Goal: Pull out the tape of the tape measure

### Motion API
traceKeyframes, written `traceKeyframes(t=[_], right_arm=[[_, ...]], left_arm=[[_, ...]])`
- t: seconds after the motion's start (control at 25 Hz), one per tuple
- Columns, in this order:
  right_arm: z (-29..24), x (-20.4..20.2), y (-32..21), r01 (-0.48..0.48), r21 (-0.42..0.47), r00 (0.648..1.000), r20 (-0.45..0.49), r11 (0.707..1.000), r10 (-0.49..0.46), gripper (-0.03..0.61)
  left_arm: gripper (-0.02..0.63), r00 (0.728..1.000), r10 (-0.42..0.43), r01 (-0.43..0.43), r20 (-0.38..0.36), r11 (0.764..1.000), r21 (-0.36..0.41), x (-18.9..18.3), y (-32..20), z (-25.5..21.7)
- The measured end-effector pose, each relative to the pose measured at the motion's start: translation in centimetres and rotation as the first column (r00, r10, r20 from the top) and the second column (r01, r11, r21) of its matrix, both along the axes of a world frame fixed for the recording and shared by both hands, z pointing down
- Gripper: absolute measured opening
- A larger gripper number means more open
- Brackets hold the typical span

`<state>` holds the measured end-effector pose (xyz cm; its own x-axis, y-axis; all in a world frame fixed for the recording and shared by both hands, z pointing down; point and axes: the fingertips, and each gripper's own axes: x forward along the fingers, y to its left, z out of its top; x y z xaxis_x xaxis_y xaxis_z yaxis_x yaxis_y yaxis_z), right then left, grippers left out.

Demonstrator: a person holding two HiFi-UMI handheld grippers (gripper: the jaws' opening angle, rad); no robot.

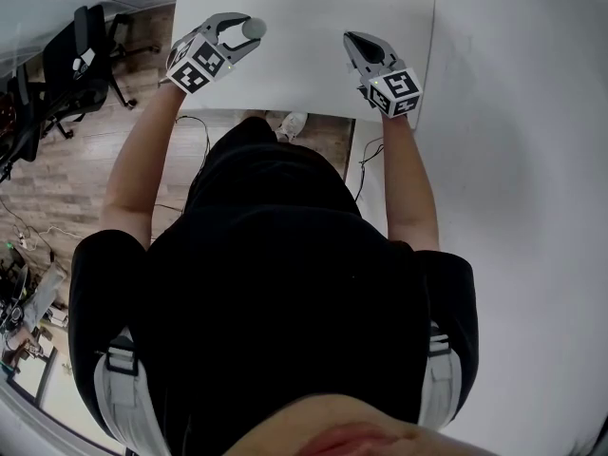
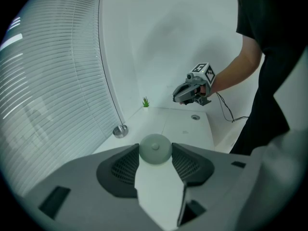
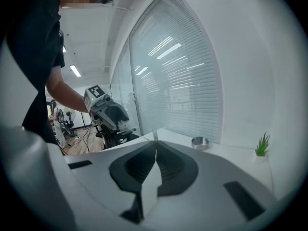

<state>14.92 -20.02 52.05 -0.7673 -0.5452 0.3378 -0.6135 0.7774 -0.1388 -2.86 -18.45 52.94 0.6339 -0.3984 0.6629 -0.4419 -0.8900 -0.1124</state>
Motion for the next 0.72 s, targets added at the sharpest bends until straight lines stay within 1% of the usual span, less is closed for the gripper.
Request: traceKeyframes(t=[0.72], right_arm=[[0.8, 4.7, -1.3, -0.115, -0.011, 0.993, -0.015, 0.993, 0.114, 0.009]], left_arm=[[0.224, 1.000, -0.021, 0.021, 0.013, 1.000, -0.009, -1.0, -0.5, 1.1]])
